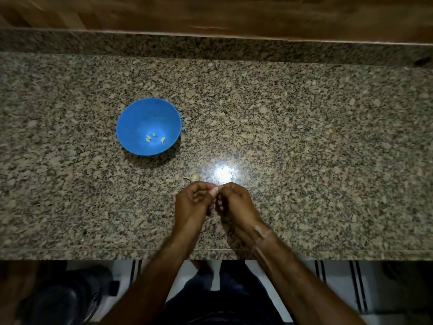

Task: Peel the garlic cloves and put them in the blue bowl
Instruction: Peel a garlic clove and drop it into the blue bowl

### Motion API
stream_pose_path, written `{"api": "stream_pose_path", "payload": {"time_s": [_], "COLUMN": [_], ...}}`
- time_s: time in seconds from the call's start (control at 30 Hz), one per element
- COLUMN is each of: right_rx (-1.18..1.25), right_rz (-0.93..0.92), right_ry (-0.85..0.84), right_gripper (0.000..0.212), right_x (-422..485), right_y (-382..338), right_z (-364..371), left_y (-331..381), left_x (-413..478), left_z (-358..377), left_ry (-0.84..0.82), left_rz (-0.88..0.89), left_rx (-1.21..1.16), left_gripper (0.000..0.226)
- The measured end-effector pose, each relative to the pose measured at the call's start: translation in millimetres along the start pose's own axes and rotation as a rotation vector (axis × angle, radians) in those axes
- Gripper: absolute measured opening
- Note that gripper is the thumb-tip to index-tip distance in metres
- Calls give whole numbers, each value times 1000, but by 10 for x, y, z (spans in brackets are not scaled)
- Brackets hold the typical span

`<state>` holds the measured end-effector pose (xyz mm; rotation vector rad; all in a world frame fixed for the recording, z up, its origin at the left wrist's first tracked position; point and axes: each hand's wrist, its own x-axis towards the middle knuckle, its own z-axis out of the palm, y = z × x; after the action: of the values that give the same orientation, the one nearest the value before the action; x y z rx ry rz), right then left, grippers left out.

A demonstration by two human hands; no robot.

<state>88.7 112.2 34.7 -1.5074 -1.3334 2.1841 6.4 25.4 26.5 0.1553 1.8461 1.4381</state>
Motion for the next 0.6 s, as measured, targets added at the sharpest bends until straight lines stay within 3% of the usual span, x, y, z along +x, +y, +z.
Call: {"api": "stream_pose_path", "payload": {"time_s": [0.17, 0.27, 0.37, 0.6], "right_rx": [-306, -257, -282, -699], "right_rz": [-238, -298, -375, -637], "right_ry": [26, -9, -16, 136], "right_gripper": [18, 16, 16, 14], "right_x": [7, -48, -76, 176], "right_y": [39, 17, 30, 290], "right_z": [-88, -80, -93, -255], "left_y": [-10, -33, -50, -149], "left_x": [78, 79, 75, 111], "left_z": [62, 84, 100, 49], "left_ry": [15, 0, -2, 110], "left_rz": [-92, -204, -284, -168], "left_rx": [-57, -156, -299, -166], "left_gripper": [17, 29, 22, 20]}}
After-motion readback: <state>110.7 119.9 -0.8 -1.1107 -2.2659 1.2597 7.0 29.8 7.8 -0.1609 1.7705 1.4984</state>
